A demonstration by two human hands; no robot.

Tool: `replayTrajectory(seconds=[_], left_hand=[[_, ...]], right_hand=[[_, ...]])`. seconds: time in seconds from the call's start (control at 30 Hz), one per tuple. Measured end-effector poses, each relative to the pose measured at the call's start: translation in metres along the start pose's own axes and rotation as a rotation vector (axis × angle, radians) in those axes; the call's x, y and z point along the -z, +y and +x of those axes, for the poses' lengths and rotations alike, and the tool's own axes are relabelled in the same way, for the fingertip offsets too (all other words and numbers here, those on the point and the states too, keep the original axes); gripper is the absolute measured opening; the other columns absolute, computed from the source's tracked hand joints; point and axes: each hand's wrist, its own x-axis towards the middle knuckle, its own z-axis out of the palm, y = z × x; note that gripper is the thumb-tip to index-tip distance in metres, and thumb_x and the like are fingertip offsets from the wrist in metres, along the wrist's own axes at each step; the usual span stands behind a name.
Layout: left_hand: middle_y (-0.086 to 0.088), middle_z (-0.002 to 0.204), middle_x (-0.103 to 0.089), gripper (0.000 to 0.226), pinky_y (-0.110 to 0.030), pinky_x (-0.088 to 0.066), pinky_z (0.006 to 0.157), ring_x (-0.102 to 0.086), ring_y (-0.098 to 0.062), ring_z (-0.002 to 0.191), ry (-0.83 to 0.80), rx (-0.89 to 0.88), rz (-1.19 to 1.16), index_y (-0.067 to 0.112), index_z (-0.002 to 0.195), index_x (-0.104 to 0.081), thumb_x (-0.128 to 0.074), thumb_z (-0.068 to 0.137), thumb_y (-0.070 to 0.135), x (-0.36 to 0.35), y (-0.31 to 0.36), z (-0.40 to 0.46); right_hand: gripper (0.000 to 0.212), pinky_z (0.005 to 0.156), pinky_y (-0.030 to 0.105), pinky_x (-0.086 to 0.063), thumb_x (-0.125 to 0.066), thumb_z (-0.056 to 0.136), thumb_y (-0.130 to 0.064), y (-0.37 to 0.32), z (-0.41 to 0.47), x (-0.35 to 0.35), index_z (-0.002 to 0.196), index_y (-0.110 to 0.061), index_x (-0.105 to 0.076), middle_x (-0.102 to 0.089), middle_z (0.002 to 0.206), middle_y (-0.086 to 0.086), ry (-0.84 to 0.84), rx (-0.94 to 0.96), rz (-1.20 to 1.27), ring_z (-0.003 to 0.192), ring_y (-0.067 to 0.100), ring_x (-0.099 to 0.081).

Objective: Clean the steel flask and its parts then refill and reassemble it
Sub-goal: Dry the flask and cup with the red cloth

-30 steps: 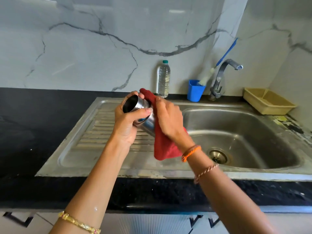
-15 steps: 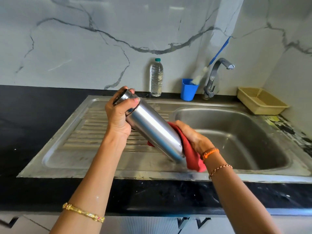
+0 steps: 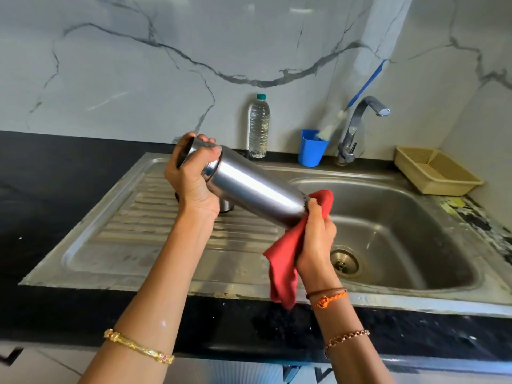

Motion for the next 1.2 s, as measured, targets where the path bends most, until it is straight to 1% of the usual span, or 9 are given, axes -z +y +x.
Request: replayTrajectory(seconds=[0.13, 0.27, 0.5, 0.67, 0.73, 0.8, 0.93, 1.07, 1.2], left_hand=[[0.004, 0.062, -0.060, 0.035, -0.023, -0.048, 0.060, -0.057, -0.013, 0.062, -0.163, -0.075, 0.160, 0.013, 0.068, -0.060, -0.066, 0.038, -0.004, -0.015, 0.005, -0.016], [0.006, 0.061, -0.061, 0.036, -0.023, -0.047, 0.059, -0.057, -0.010, 0.060, -0.224, -0.134, 0.290, 0.011, 0.070, -0.058, -0.068, 0.037, 0.001, -0.017, 0.008, -0.024], [0.003, 0.058, -0.059, 0.027, -0.018, -0.047, 0.054, -0.056, -0.011, 0.057, -0.049, -0.035, 0.317, 0.014, 0.062, -0.059, -0.061, 0.045, -0.007, -0.013, 0.025, -0.015], [0.003, 0.058, -0.058, 0.029, -0.020, -0.045, 0.054, -0.054, -0.013, 0.055, -0.073, -0.039, 0.310, 0.018, 0.055, -0.061, -0.059, 0.041, -0.007, -0.014, 0.023, -0.022], [0.003, 0.058, -0.057, 0.029, -0.020, -0.044, 0.053, -0.053, -0.012, 0.054, -0.117, -0.060, 0.308, 0.016, 0.057, -0.060, -0.058, 0.041, -0.007, -0.017, 0.024, -0.023], [0.004, 0.057, -0.058, 0.028, -0.021, -0.045, 0.053, -0.054, -0.011, 0.053, -0.132, -0.068, 0.323, 0.013, 0.061, -0.059, -0.059, 0.042, -0.008, -0.017, 0.025, -0.020], [0.003, 0.059, -0.059, 0.025, -0.018, -0.044, 0.053, -0.055, -0.013, 0.058, -0.047, 0.000, 0.357, 0.018, 0.054, -0.061, -0.060, 0.042, -0.004, -0.011, 0.029, -0.003], [0.003, 0.060, -0.059, 0.026, -0.019, -0.045, 0.056, -0.056, -0.012, 0.058, -0.052, 0.056, 0.293, 0.020, 0.050, -0.063, -0.057, 0.042, -0.004, -0.010, 0.028, -0.001], [0.004, 0.060, -0.059, 0.028, -0.020, -0.047, 0.055, -0.057, -0.011, 0.056, -0.082, 0.047, 0.230, 0.021, 0.049, -0.064, -0.057, 0.044, -0.006, -0.003, 0.019, -0.013]], right_hand=[[0.052, 0.099, 0.041, -0.044, -0.048, 0.088, -0.049, 0.007, 0.002, -0.003, 0.117, -0.009, -0.061, -0.060, 0.115, 0.010, 0.166, -0.087, -0.072, 0.109, 0.030, -0.056], [0.065, 0.099, 0.041, -0.044, -0.043, 0.087, -0.057, 0.021, 0.003, -0.007, 0.131, -0.009, -0.048, -0.056, 0.128, 0.012, -0.062, -0.313, -0.086, 0.111, 0.028, -0.057], [0.055, 0.092, 0.040, -0.045, -0.048, 0.087, -0.055, 0.018, 0.001, 0.000, 0.102, -0.005, -0.065, -0.062, 0.102, 0.012, 0.011, 0.087, -0.326, 0.104, 0.030, -0.058], [0.043, 0.080, 0.041, -0.053, -0.041, 0.091, -0.057, 0.017, 0.001, -0.002, 0.084, -0.023, -0.067, -0.068, 0.087, 0.009, -0.229, -0.262, 0.030, 0.084, 0.027, -0.065], [0.060, 0.089, 0.042, -0.050, -0.039, 0.085, -0.068, 0.022, 0.005, -0.002, 0.103, -0.016, -0.064, -0.068, 0.100, 0.014, -0.228, -0.328, -0.038, 0.093, 0.029, -0.065], [0.076, 0.098, 0.041, -0.044, -0.033, 0.085, -0.069, 0.025, 0.006, -0.001, 0.123, -0.007, -0.055, -0.061, 0.120, 0.015, -0.194, -0.245, -0.263, 0.108, 0.031, -0.059], [0.074, 0.097, 0.041, -0.042, -0.031, 0.090, -0.062, 0.018, 0.001, 0.007, 0.116, 0.002, -0.059, -0.059, 0.122, 0.021, -0.051, 0.049, -0.575, 0.112, 0.034, -0.055], [0.058, 0.094, 0.042, -0.046, -0.032, 0.092, -0.057, 0.016, 0.001, 0.000, 0.104, -0.010, -0.063, -0.065, 0.113, 0.015, -0.009, -0.030, -0.279, 0.102, 0.031, -0.059], [0.076, 0.092, 0.051, -0.045, -0.029, 0.087, -0.069, 0.020, -0.010, -0.002, 0.113, -0.005, -0.059, -0.063, 0.110, 0.029, -0.358, -0.507, 0.392, 0.103, 0.042, -0.058]])
